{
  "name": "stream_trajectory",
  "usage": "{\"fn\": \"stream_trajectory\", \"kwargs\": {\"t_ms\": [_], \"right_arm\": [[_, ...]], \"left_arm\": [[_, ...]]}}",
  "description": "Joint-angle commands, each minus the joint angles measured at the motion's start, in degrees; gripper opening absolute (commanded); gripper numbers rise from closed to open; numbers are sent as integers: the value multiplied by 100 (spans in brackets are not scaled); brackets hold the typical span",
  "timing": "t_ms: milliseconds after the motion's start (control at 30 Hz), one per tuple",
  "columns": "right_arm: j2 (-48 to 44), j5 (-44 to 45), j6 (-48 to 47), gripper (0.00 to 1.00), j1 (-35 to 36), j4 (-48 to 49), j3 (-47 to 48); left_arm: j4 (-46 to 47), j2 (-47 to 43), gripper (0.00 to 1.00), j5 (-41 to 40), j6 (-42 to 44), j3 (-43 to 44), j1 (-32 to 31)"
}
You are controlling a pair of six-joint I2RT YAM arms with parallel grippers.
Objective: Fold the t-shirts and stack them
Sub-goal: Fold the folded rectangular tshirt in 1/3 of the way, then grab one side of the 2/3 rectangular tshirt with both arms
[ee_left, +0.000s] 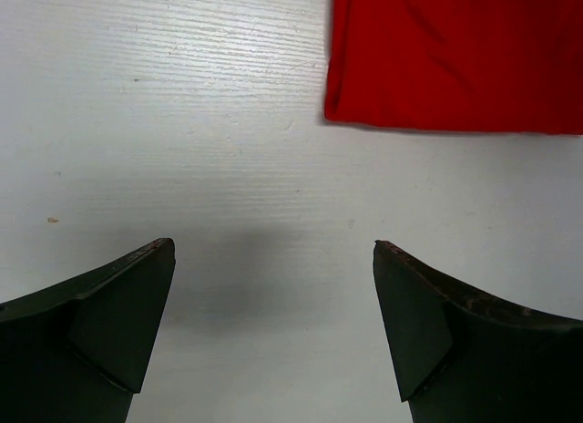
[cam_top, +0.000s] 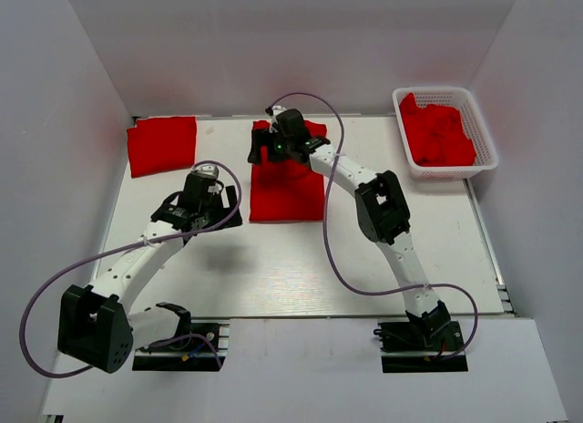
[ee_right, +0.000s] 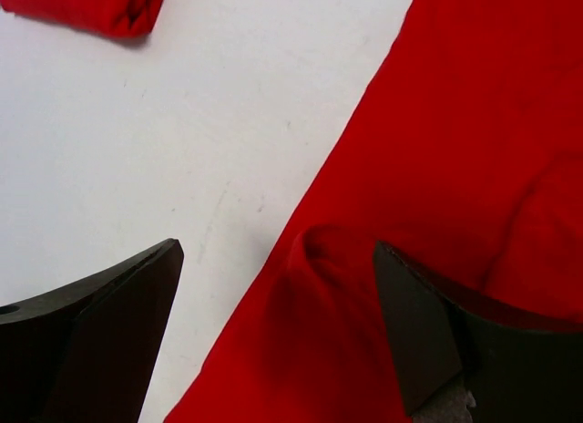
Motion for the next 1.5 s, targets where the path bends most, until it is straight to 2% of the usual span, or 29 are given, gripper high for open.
{"fn": "stream_trajectory", "kwargs": {"t_ms": [0,100,133,167,200,300,367,467,633,1033,1400,1467], "right_arm": [[-445,332,-420,90,-34,97,89],[-1226,718,-754,90,-8,-27,-806],[-1811,779,-790,90,-25,-27,-1035],[-2017,937,-747,90,-51,-1,-1794],[-2210,1016,-746,90,-60,17,-2080],[-3446,1902,-668,90,-60,-35,-3285],[-3687,2036,-536,90,-78,-167,-4013],[-4101,2457,-290,90,-87,-597,-4569],[-4366,2389,229,90,-139,-765,-5325],[-3680,2590,642,90,-183,-1055,-5107],[-3355,2327,757,90,-192,-924,-5107],[-3302,2274,783,90,-201,-915,-5080]], "left_arm": [[-36,128,100,-37,150,227,30],[68,584,100,-37,220,499,30],[139,812,100,-37,273,562,30],[209,936,100,33,325,632,30],[402,1068,100,95,326,772,30],[736,1648,100,288,431,1001,-40],[807,2103,100,664,431,1142,-40],[808,2360,100,597,431,1221,-40],[1000,2502,100,386,510,1090,-40],[1247,3028,100,297,510,1037,-93],[1353,3266,100,192,449,975,-155],[1353,3319,97,192,449,975,-207]]}}
